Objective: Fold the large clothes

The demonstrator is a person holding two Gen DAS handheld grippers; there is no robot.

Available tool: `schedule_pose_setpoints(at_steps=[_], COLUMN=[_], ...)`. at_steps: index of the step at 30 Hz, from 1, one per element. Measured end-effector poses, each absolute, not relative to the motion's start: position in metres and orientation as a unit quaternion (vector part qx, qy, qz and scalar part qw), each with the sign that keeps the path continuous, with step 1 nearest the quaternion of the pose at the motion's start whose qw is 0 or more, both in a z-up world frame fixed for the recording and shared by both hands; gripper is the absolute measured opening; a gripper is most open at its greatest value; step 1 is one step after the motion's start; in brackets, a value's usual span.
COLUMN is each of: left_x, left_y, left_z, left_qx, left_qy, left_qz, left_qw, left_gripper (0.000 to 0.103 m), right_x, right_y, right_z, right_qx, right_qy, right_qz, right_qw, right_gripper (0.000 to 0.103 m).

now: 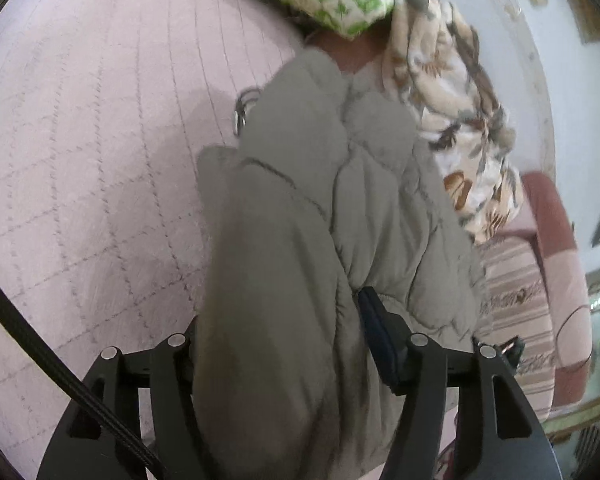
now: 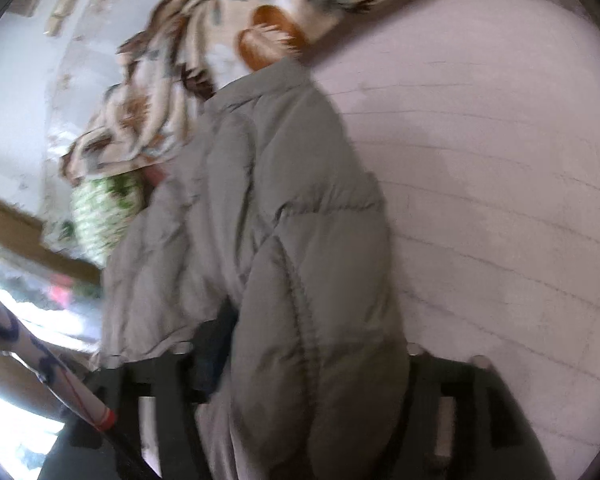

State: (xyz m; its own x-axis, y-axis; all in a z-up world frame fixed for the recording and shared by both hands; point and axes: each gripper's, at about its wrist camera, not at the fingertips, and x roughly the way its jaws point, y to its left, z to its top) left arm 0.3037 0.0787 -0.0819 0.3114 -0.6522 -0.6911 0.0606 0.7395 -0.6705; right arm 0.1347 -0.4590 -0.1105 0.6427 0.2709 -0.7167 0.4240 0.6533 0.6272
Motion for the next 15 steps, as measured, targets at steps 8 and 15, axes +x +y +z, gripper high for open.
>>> schedule_pose_setpoints(at_steps=[8, 15], left_x=[0.274, 0.242], left_y=[0.116, 0.071], left_z=[-0.029, -0.023], left_qx=[-0.293, -0.150], left_qy=[0.465, 0.480], left_qz=[-0.179, -0.130], left_qw=[0.816, 0.854], left_gripper=[0.061, 0.063], right_x=[0.098, 0.090], right_y=[-0.460, -0.375], right_z=[-0.048, -0.014], right_qx=[0.307, 0.174], right_qy=[0.353, 0.337], right_qz=[-0.226, -0.173], right_qw=[0.855, 0.909], right_gripper=[0.076, 0.064])
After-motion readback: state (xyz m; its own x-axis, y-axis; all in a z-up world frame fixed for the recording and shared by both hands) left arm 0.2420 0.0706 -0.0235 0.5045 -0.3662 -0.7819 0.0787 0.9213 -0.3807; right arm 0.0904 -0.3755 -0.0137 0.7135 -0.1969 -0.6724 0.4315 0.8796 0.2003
